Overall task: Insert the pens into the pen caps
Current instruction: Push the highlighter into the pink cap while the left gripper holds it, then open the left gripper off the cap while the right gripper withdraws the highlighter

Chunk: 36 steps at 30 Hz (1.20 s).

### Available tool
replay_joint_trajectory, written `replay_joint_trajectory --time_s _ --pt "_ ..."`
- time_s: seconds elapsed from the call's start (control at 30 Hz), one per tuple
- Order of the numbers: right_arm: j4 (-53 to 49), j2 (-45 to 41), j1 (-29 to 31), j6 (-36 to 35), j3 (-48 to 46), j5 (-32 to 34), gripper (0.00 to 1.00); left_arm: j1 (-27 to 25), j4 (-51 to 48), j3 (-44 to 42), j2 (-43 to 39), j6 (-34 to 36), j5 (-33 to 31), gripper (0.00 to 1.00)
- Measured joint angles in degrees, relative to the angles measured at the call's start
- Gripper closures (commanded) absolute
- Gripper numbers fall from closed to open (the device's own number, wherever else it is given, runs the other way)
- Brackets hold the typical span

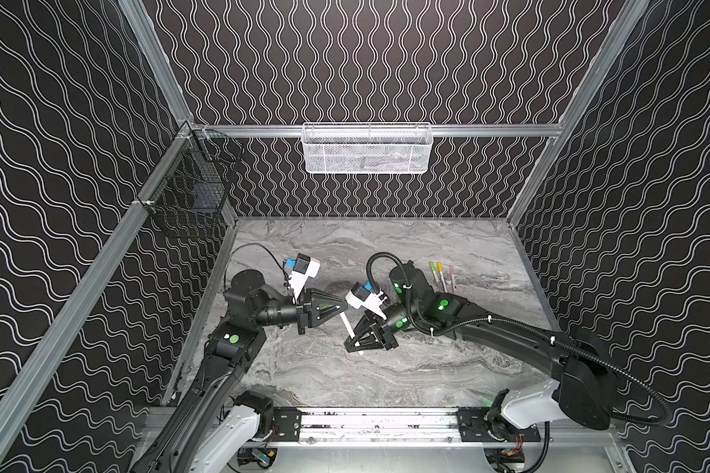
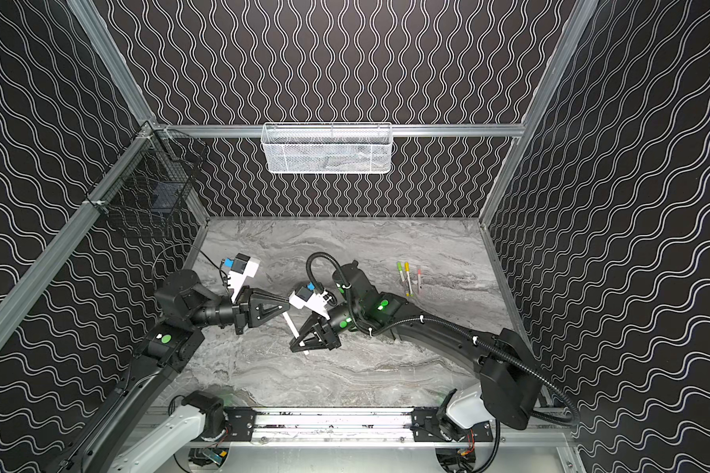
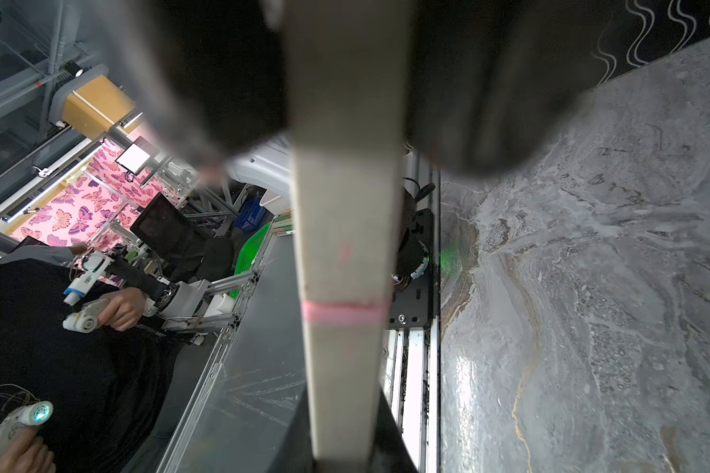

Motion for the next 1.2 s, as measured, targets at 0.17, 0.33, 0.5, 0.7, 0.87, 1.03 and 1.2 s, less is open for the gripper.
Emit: replay_joint_trajectory --time_s 0.17,0.33,0.5,0.7,0.87,1.03,1.2 --pt "-8.04 1.22 -0.09 -4.31 4.63 0.76 1.00 -1.27 -4.00 1.97 0.07 4.02 -2.10 1.00" --pt "-14.75 1.75 -0.98 -7.67 7.87 2.78 1.00 -2.16 -6.25 2.73 0.11 7.06 -4.52 1.00" --pt "-22.23 2.54 -1.49 -12.20 11.39 5.07 1.00 -3.56 -8.68 3.54 0.13 9.81 -7.48 1.00" --pt "-32.22 4.00 -1.81 -17.70 16.22 8.50 1.00 -5.16 -11.23 4.46 1.11 12.50 -10.03 1.00" --pt "-36.11 4.07 -1.92 -20.28 17.35 10.34 1.00 -5.97 -11.89 4.61 1.51 13.70 -9.97 1.00" --pt "-37.18 4.33 -1.95 -21.57 17.42 10.91 1.00 -6.14 -13.29 4.96 1.55 14.03 -10.05 0.84" --pt "-32.74 4.74 -2.19 -20.15 15.06 9.79 1.00 -6.47 -15.28 4.87 0.39 14.01 -9.97 0.32"
